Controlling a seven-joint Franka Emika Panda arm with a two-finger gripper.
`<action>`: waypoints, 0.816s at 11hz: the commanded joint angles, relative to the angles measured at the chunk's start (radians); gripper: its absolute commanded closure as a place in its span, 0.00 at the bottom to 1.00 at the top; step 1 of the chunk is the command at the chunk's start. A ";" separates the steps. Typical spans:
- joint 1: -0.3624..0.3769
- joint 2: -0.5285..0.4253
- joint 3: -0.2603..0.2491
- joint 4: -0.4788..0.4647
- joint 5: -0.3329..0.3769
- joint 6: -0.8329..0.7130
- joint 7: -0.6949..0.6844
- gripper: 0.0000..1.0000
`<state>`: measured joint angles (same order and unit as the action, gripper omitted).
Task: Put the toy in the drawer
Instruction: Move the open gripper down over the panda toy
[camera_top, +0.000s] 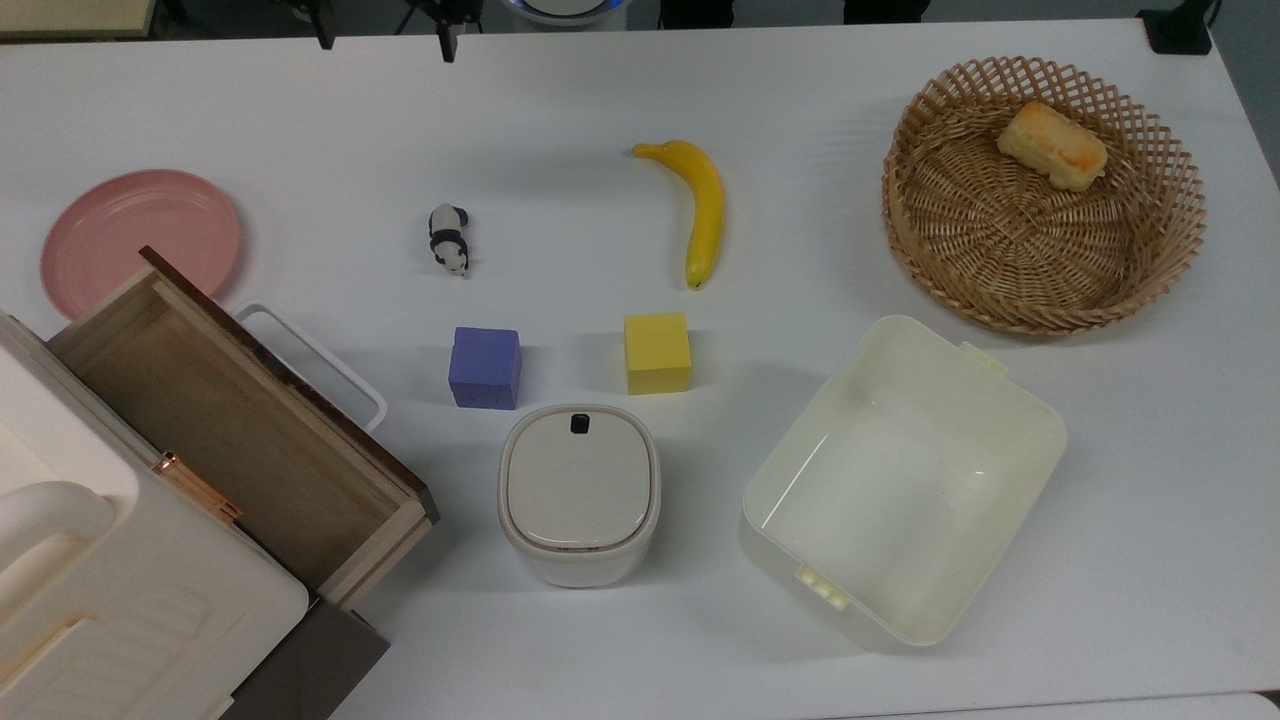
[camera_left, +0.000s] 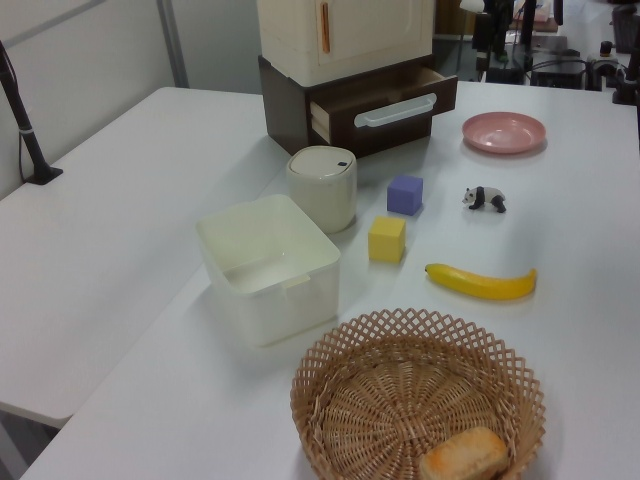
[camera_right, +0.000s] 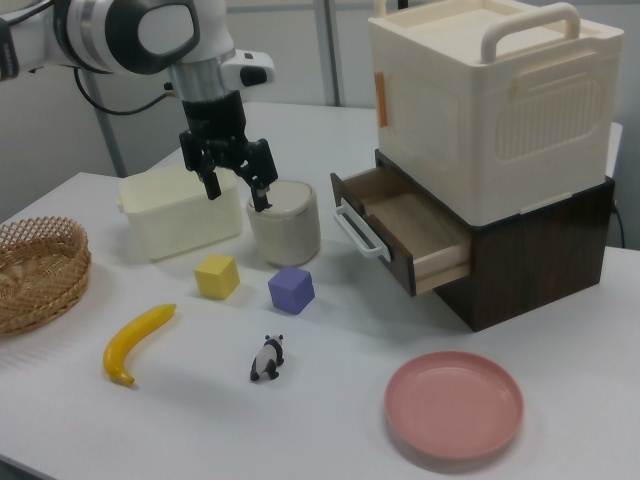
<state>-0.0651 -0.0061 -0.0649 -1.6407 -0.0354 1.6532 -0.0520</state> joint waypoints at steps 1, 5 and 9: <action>-0.016 -0.012 -0.004 -0.079 0.003 -0.015 -0.081 0.00; -0.015 -0.003 -0.004 -0.284 -0.053 0.201 -0.088 0.00; -0.006 0.081 -0.003 -0.430 -0.109 0.410 -0.086 0.00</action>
<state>-0.0838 0.0370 -0.0645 -2.0116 -0.1265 1.9770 -0.1165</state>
